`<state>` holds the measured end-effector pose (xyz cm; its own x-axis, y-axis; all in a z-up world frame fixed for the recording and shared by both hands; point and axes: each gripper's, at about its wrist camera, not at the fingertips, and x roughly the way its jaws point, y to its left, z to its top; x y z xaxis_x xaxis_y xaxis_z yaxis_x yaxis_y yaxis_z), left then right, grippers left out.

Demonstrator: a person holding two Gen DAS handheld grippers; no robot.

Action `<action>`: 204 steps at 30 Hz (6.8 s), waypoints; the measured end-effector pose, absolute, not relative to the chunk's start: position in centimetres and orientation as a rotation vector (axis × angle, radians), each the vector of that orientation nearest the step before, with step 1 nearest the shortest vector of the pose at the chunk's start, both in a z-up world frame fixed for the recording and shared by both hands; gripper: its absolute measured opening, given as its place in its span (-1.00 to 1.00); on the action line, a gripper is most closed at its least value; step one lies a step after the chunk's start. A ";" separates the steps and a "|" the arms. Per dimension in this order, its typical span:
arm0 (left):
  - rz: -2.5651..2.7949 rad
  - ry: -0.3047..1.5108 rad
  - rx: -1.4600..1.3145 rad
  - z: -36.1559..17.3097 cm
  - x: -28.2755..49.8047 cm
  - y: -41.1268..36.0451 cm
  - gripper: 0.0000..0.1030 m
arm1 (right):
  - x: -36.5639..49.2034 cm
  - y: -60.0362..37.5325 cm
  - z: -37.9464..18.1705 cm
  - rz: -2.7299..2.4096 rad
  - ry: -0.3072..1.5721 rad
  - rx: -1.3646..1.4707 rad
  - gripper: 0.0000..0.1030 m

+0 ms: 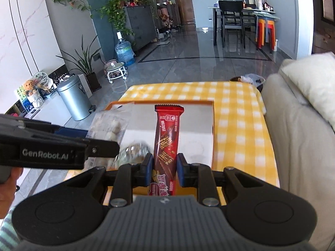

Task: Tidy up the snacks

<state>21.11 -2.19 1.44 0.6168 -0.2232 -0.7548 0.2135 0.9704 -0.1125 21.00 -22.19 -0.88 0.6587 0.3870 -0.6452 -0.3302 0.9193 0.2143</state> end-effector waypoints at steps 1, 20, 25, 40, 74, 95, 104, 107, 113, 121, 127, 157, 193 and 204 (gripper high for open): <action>-0.249 0.879 -0.011 1.4 22.0 -2.2 0.13 | 21.7 -22.1 -0.7 0.405 0.749 0.076 -0.60; -0.230 1.139 0.063 -6.2 33.0 -3.2 0.13 | 32.8 -17.4 -6.8 0.393 0.974 -0.211 -0.60; -0.238 1.158 0.105 -7.3 33.9 -3.7 0.13 | 34.1 -16.2 -8.3 0.402 1.023 -0.263 -0.60; -0.207 1.194 0.148 -9.8 36.3 -4.2 0.15 | 36.0 -14.7 -10.5 0.399 1.096 -0.379 -0.62; -0.144 1.106 0.167 -7.1 33.1 -2.8 0.40 | 32.4 -14.7 -7.1 0.426 0.958 -0.413 0.10; -0.168 0.803 0.202 -1.3 21.0 -3.0 0.41 | 21.1 -19.1 -2.8 0.353 0.708 -0.202 0.16; -0.158 0.812 0.166 -2.6 15.4 -2.7 0.42 | 15.3 -20.5 -3.7 0.290 0.681 -0.099 0.23; -0.158 0.837 0.123 -3.4 13.9 -2.3 0.43 | 13.6 -20.9 -4.2 0.261 0.681 -0.081 0.23; -0.146 0.886 0.068 -5.3 11.6 -1.9 0.43 | 11.0 -21.4 -5.9 0.212 0.697 -0.090 0.23; -0.159 0.944 0.056 -8.0 9.5 -2.6 0.43 | 8.6 -21.9 -8.7 0.185 0.725 -0.123 0.23; -0.165 0.969 0.040 -9.9 9.1 -2.8 0.43 | 8.3 -22.0 -11.6 0.185 0.769 -0.175 0.23; -0.230 0.995 0.306 -13.9 14.8 -4.2 0.49 | 16.3 -20.4 -16.5 0.248 0.813 -0.197 0.23; -0.255 0.887 0.542 -12.4 15.5 -7.6 -0.70 | 16.8 -21.1 -17.2 0.305 0.803 -0.195 -0.12; -0.237 0.957 0.235 -8.7 15.1 -4.8 -0.83 | 16.2 -21.5 -16.6 0.301 0.837 -0.172 -0.62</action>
